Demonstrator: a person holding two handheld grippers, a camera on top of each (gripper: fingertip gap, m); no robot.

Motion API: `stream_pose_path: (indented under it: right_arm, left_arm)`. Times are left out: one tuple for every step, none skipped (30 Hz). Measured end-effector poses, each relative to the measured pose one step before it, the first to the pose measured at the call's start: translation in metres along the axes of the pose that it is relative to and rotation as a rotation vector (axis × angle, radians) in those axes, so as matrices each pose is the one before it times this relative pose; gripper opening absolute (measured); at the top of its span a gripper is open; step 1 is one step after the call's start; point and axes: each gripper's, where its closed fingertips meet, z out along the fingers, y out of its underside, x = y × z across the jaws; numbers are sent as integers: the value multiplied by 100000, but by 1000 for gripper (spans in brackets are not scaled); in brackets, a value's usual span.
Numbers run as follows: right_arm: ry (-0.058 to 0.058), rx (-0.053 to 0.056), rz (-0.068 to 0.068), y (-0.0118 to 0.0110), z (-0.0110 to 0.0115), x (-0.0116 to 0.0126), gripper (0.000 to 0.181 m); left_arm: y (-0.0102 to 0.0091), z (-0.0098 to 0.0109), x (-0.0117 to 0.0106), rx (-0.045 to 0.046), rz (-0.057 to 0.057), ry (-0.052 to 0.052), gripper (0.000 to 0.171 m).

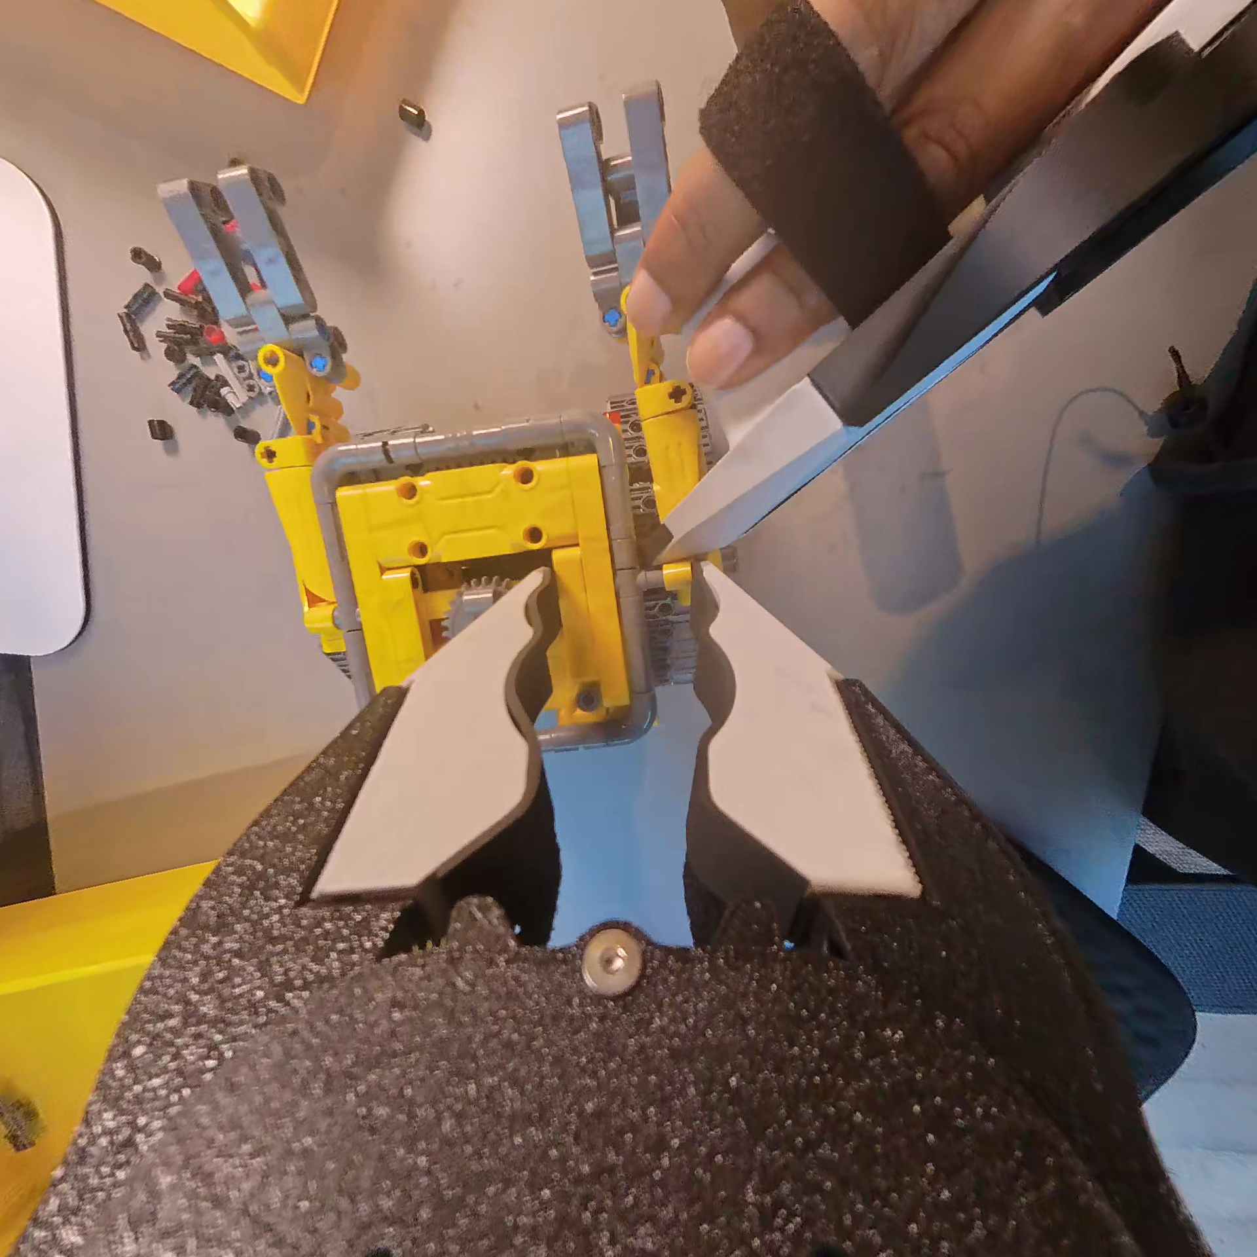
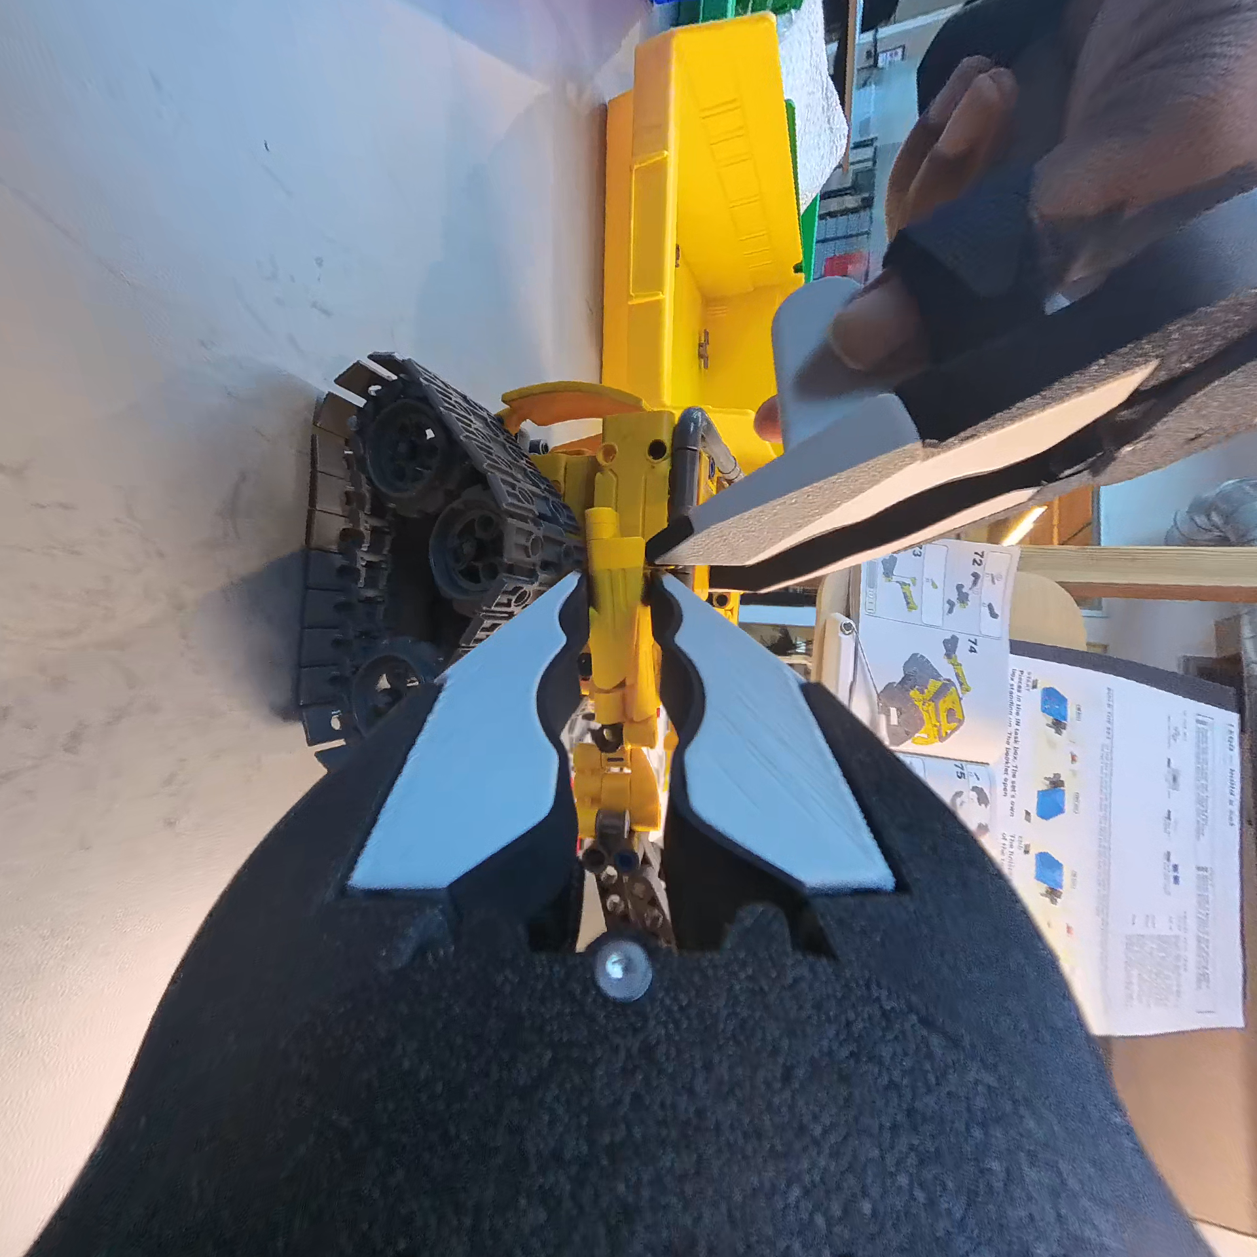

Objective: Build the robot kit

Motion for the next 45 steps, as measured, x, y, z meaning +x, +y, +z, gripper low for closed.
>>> stream_pose_path:
  right_arm:
    - [763,-702,-658,34,37,3,16]
    - [646,-268,-599,-22,12,-15,16]
    - [849,-126,-966,-36,7,-17,16]
    - [1129,-224,-1287,-20,10,7,16]
    - [1239,-439,-848,19,49,1,16]
    - [1225,-184,-83,1,65,10,16]
    - [1277,-15,240,20,67,6,16]
    - [1015,12,195,8,47,-4,16]
    - [861,-252,728,-38,12,7,16]
    - [798,-899,517,-20,27,0,16]
    - [915,-736,-552,10,20,9,16]
    - [495,-45,514,-5,7,14,16]
    - [124,139,1881,-18,-2,7,16]
    - [172,-475,1884,-7,2,15,16]
    - [736,-832,900,-33,-8,82,16]
    - [317,-896,191,8,22,12,16]
    - [49,-140,-124,11,-17,-29,17]
    - [-212,821,-366,42,-47,-25,17]
    - [-413,1158,661,34,-65,-46,17]
    - [-603,1060,692,-36,-100,-61,20]
    - [572,99,125,81,-153,143,20]
    - [371,564,86,11,-193,153,20]
    - [-661,1107,427,-31,-172,40,21]
    - [-1011,1016,216,-20,-132,-25,21]
    - [-411,549,-75,59,-76,29,21]
    - [-809,368,323,82,-42,-23,21]
    - [-937,1149,894,-7,-80,-16,21]
    - [-557,1963,2615,-74,-163,106,21]
    - [-1197,1220,4283,85,-185,79,22]
    - [-698,1170,4225,153,-263,155,23]
    - [562,1619,3846,98,-369,322,23]
    - [-119,2074,4574,-10,-445,225,23]
    - [-200,2046,5542,-36,-491,222,24]
    - [-47,1169,4868,78,-479,187,26]
    - [312,107,2984,245,-489,171,27]
    - [1023,-267,1646,340,-519,246,28]
    - [1159,-323,1341,383,-529,282,28]
    - [1799,-28,1498,357,-566,403,29]
    - [2088,569,1138,279,-601,484,29]
    - [1670,-30,1137,376,-560,472,30]
    - [842,-839,1721,493,-473,400,30]
    - [585,-997,2354,546,-373,376,32]
    - [411,-486,2375,500,-299,343,34]
    - [-49,-328,1986,443,-232,231,36]
    - [-288,-459,1695,393,-178,162,39]
  left_arm:
    - [-7,12,3,219,646,-635,38]
    - [13,11,8,43,795,-566,38]
    - [2,-4,21,154,550,-202,38]
    - [-10,18,-5,392,215,90,38]
    - [-6,19,-38,464,19,143,38]
    - [-5,16,-48,381,149,-156,39]
    - [6,28,-40,381,429,-600,39]
    - [18,9,-6,413,405,-522,39]
    - [6,-4,12,452,-14,-176,39]
    - [-16,9,-8,544,-149,-107,39]
    - [-4,12,2,580,259,-22,39]
    - [7,-6,19,500,472,150,39]
    - [7,-2,-28,428,301,169,38]
    - [49,-11,-93,216,591,40,36]
    - [44,-20,-64,55,588,143,36]
    - [-10,-3,-33,94,183,216,36]
    - [-15,17,-25,141,432,-128,35]
    - [-33,23,-26,67,492,-460,34]
    - [-5,9,-52,-250,310,-645,33]
    - [18,0,-69,-438,253,-573,32]
    - [23,-22,-21,-312,-3,-53,32]
    - [18,-8,-10,-98,128,88,32]
    - [0,5,-3,137,409,-234,32]
    - [-2,-4,-3,149,254,-210,32]
    - [-8,-5,-6,227,-80,123,32]
    - [-28,12,-17,723,-537,331,31]
    - [-22,10,-21,904,-852,438,31]
    - [4,-18,-7,558,-778,357,32]
    - [-9,-5,-14,396,-534,-58,32]
    - [-28,12,2,480,-637,-292,32]
    - [-22,-11,5,505,-978,-100,32]
    - [-35,-15,63,933,-441,-1,32]
    - [-76,1,79,1585,164,-578,32]
    - [-22,-26,53,1469,130,-1021,32]
    - [55,-136,24,1002,142,-808,32]
    - [57,-209,82,959,178,-183,36]
    - [53,-200,195,1086,-496,416,40]
    - [87,-110,181,827,-1033,154,42]
    - [99,-2,62,672,-203,-810,43]
    - [34,75,-30,959,466,-1467,42]
    - [-40,86,-88,965,-135,-1378,40]
    - [-28,98,-109,510,-830,-833,38]
    - [0,37,-111,-9,-307,-310,35]
    - [59,-25,-184,-643,-210,-220,32]
    - [54,-34,-163,-941,-29,257,31]
